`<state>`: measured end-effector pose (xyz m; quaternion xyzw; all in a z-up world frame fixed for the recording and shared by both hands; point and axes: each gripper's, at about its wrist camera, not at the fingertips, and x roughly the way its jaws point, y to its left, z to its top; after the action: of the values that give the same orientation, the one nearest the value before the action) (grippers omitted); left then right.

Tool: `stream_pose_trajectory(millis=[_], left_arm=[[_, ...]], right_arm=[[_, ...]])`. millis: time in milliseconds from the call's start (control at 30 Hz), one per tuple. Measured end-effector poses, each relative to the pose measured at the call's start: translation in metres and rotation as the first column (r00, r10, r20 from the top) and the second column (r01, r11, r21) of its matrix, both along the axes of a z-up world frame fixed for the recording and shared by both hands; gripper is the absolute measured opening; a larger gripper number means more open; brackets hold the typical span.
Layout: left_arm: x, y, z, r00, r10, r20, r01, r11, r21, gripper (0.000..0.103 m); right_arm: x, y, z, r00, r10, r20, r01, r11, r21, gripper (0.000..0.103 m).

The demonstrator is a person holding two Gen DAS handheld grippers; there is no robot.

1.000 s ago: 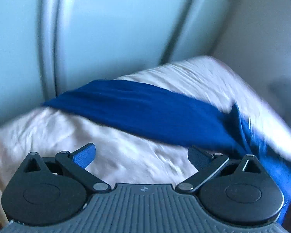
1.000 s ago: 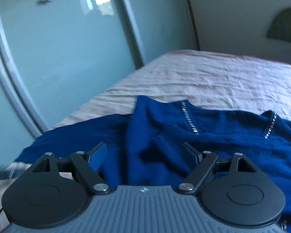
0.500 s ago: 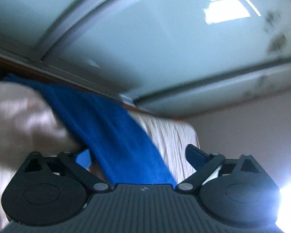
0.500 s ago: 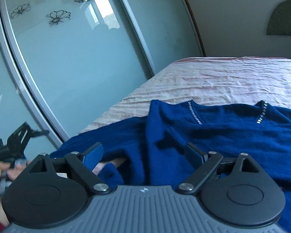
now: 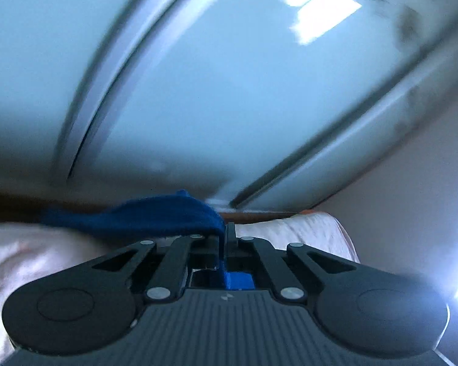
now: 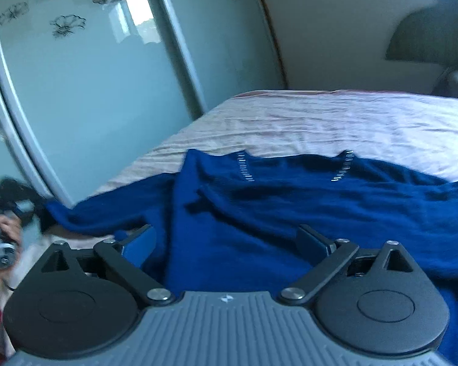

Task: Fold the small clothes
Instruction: 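Grasp the other sleeve cuff with the left tool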

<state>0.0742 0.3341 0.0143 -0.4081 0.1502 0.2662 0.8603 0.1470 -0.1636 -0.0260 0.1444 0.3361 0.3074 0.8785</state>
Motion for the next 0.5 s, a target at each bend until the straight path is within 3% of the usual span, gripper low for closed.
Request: stream_pose_trajectory(millis=[133, 200, 267, 367, 500], left_arm=[[0.023, -0.051, 0.044, 0.995, -0.101, -0.016, 0.102, 0.974, 0.202, 0.001], [0.036, -0.081, 0.065, 0.985, -0.169, -0.023, 0.168, 0.944, 0.284, 0.001], [0.054, -0.117, 0.074, 0.967, -0.252, -0.044, 0.25, 0.893, 0.375, 0.001], [0.07, -0.183, 0.089, 0.914, -0.394, -0.096, 0.385, 0.769, 0.511, 0.001], [0.087, -0.274, 0.075, 0.777, -0.596, -0.203, 0.584, 0.562, 0.586, 0.001]], right_arm=[[0.0, -0.017, -0.008, 0.999, -0.028, -0.023, 0.029, 1.0, 0.011, 0.099], [0.0, -0.026, -0.012, 0.998, -0.049, -0.036, 0.049, 0.999, 0.019, 0.099], [-0.001, -0.035, -0.017, 0.996, -0.074, -0.046, 0.075, 0.997, 0.023, 0.099], [-0.001, -0.051, -0.022, 0.992, -0.111, -0.067, 0.114, 0.993, 0.039, 0.099], [-0.001, -0.075, -0.029, 0.98, -0.174, -0.092, 0.18, 0.981, 0.07, 0.099]])
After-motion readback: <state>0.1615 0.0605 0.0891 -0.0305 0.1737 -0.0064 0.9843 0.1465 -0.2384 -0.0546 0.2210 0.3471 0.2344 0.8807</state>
